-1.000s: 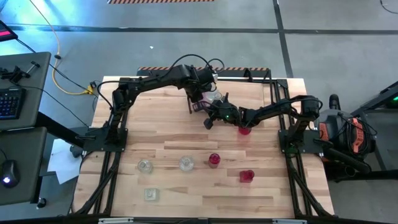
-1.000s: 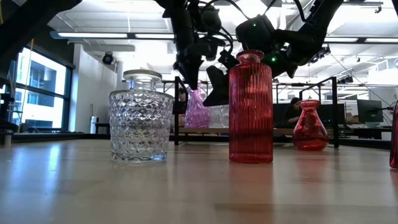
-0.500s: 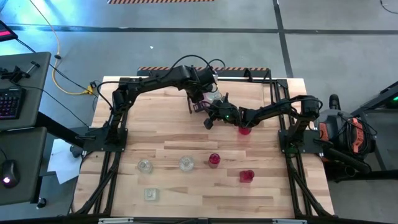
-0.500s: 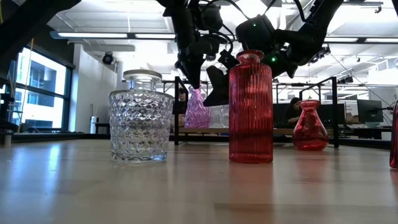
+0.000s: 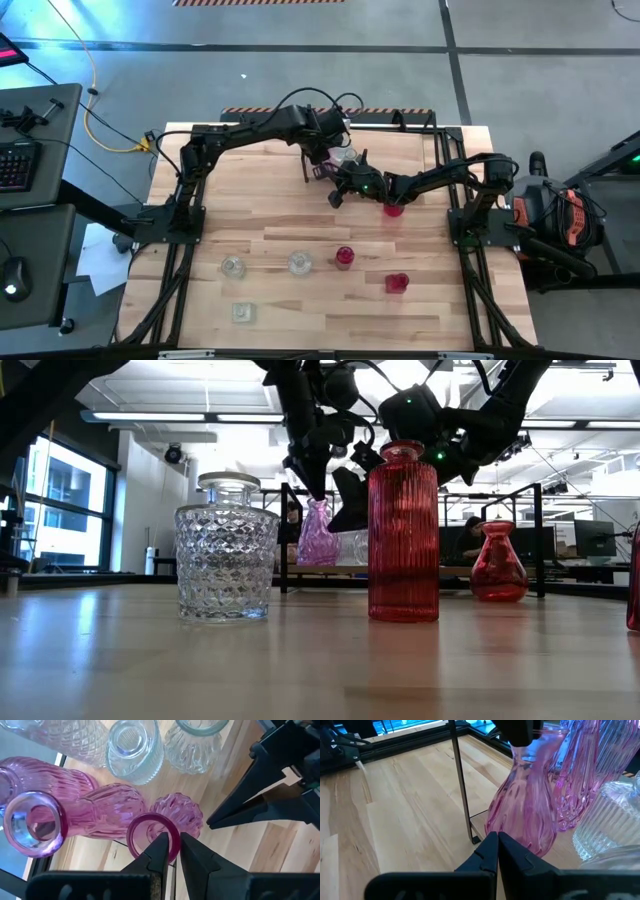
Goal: Sort vases onto shelf
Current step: Align the violet vase with the other violet vase on the shelf
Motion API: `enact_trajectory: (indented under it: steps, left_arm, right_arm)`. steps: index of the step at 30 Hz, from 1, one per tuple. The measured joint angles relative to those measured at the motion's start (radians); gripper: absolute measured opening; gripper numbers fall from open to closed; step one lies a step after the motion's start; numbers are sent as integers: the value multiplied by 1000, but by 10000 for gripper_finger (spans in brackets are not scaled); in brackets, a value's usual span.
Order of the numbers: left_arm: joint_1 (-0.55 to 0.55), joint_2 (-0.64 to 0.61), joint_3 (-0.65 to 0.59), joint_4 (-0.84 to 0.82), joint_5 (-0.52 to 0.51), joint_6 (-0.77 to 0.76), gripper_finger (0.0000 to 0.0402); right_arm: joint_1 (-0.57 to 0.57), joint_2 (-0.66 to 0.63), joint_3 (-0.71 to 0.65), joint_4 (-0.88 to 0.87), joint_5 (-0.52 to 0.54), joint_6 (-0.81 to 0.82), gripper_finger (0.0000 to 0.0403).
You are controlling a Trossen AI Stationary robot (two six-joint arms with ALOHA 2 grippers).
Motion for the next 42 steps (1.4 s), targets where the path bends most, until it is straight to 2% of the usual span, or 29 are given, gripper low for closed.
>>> enact_trajectory:
  steps: [4, 12, 22, 31, 35, 42]
  left_arm:
    - [-5, 0, 8, 5, 1, -2, 35]
    - [0, -2, 105, 13, 0, 0, 35]
    - [6, -1, 122, 2, -16, -13, 35]
    - [-14, -6, 329, 3, -22, -41, 35]
    - [-16, -73, 322, 4, -20, -53, 35]
    - [20, -176, 318, -88, -34, -74, 35]
  right_arm:
    - [0, 0, 0, -3, 0, 0, 0]
    - [0, 0, 0, -3, 1, 0, 0]
    - [0, 0, 0, -19, 0, 0, 0]
    - [0, 0, 0, -67, -25, -11, 0]
    - [13, -1, 26, -158, -83, -91, 0]
    - [54, -1, 160, -326, -86, -332, 0]
